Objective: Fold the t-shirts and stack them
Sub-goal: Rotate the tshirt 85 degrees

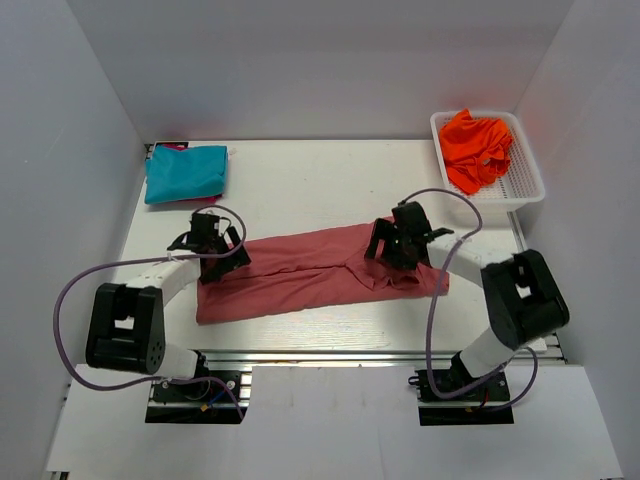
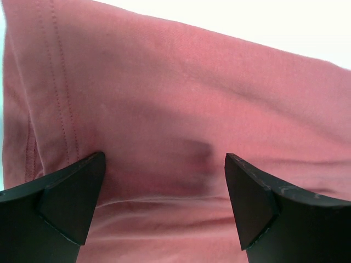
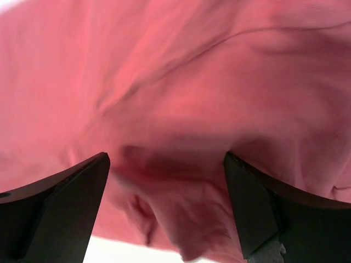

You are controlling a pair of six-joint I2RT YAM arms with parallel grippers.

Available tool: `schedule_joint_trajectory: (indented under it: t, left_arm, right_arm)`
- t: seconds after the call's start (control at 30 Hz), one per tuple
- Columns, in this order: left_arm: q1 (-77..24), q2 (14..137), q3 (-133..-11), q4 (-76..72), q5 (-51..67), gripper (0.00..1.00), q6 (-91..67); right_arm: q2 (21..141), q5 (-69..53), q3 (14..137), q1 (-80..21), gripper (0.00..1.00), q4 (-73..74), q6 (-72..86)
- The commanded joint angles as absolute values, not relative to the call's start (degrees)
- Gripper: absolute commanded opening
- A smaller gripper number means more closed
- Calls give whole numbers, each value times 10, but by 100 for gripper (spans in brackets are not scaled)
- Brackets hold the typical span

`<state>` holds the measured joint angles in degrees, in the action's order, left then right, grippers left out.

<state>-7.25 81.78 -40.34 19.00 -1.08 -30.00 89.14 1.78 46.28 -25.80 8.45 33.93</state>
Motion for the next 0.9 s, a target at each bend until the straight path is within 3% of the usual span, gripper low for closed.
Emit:
schedule_joint_trajectory:
  t: [0.0, 0.13, 0.2, 0.23, 0.3, 0.33, 0.43, 0.63, 0.77, 0.87]
  left_arm:
    - [-74, 783, -367, 258, 37, 100, -336]
    - [-80, 771, -294, 243, 206, 100, -336]
    - [-90, 799, -287, 280, 274, 100, -300]
    - [-101, 822, -287, 301, 301, 100, -253]
    - [-120, 844, -271, 293, 378, 100, -229]
    - [-145, 859, -255, 284, 483, 100, -215]
    - [-197, 856, -255, 317, 518, 100, -185]
    - [-237, 831, -358, 401, 470, 100, -134]
    - [-261, 777, -381, 290, 549, 100, -158]
    - [-266, 735, -437, 285, 514, 100, -150]
  right_arm:
    - [960, 15, 512, -228, 90, 101, 374]
    - [1074, -67, 624, -201, 90, 86, 356]
    - [1177, -140, 742, -195, 90, 82, 351]
    - [1269, -199, 863, -192, 90, 84, 333]
    - [1327, -244, 948, -193, 90, 94, 316]
    - [1412, -258, 1091, -195, 90, 99, 295]
    - [1489, -273, 1241, -199, 90, 136, 265]
    - [1436, -265, 1245, -205, 90, 36, 189]
    - [1390, -198, 1252, -219, 90, 55, 118]
    - [1362, -149, 1258, -230, 90, 88, 81]
